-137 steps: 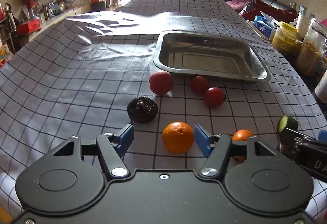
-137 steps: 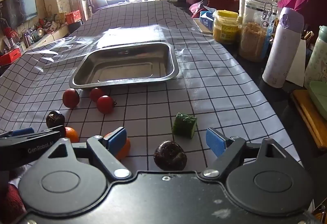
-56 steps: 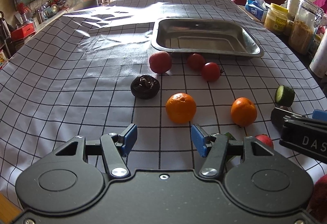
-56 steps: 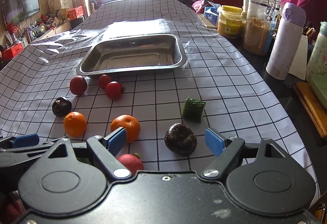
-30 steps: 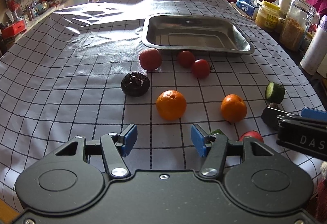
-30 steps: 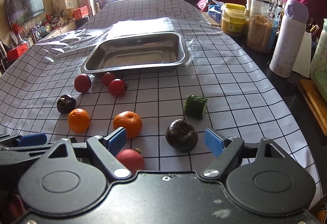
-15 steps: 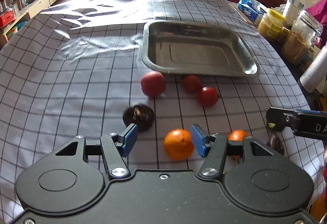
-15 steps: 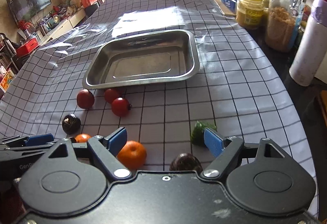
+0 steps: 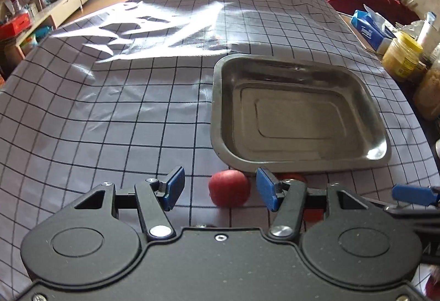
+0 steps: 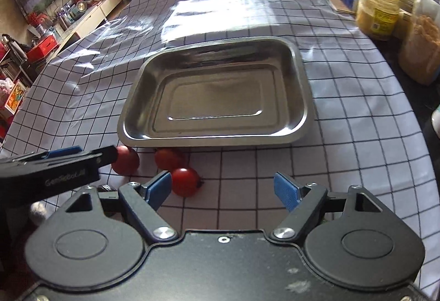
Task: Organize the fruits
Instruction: 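Close the right gripper on a red cherry tomato while the left tool approaches a red plum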
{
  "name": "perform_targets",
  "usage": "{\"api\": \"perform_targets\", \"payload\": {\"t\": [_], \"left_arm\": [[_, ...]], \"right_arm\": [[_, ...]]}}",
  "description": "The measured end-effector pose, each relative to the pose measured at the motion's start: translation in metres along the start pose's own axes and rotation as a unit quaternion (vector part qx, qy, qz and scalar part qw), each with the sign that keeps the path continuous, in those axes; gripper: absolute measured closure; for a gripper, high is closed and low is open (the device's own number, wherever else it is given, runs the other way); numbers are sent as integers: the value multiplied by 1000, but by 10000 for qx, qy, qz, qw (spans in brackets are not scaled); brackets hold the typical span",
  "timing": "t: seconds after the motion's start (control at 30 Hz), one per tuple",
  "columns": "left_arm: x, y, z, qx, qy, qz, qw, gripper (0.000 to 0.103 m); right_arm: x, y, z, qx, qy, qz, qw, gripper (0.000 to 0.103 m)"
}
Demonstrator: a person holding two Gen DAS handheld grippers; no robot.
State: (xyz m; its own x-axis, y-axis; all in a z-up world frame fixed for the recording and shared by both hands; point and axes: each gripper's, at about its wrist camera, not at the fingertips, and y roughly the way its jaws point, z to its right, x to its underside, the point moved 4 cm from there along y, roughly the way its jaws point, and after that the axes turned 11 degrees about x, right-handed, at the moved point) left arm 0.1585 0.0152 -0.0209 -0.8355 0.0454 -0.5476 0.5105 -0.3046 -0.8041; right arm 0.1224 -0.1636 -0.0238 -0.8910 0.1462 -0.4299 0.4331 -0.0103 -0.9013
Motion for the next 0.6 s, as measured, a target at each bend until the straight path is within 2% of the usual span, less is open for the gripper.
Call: {"api": "perform_targets", "payload": {"t": [0.1,0.23,0.4,0.6], "left_arm": [[-3,10,-6,126,-154,-45,9998,41],[-3,15,-15,111,-308,7,9995,41],[2,15,-10,58,-89,44,9999,41],[5,14,-3,179,111,127,9997,41]], "right_arm": [[-5,9,-11,-17,-74,-55,10000,20],[-8,25,-20,17,-148,-199,9997,21],[-5,40,-26,172,-240,-286,9992,22],[-1,43,-33,180,-342,-152,9991,26]]}}
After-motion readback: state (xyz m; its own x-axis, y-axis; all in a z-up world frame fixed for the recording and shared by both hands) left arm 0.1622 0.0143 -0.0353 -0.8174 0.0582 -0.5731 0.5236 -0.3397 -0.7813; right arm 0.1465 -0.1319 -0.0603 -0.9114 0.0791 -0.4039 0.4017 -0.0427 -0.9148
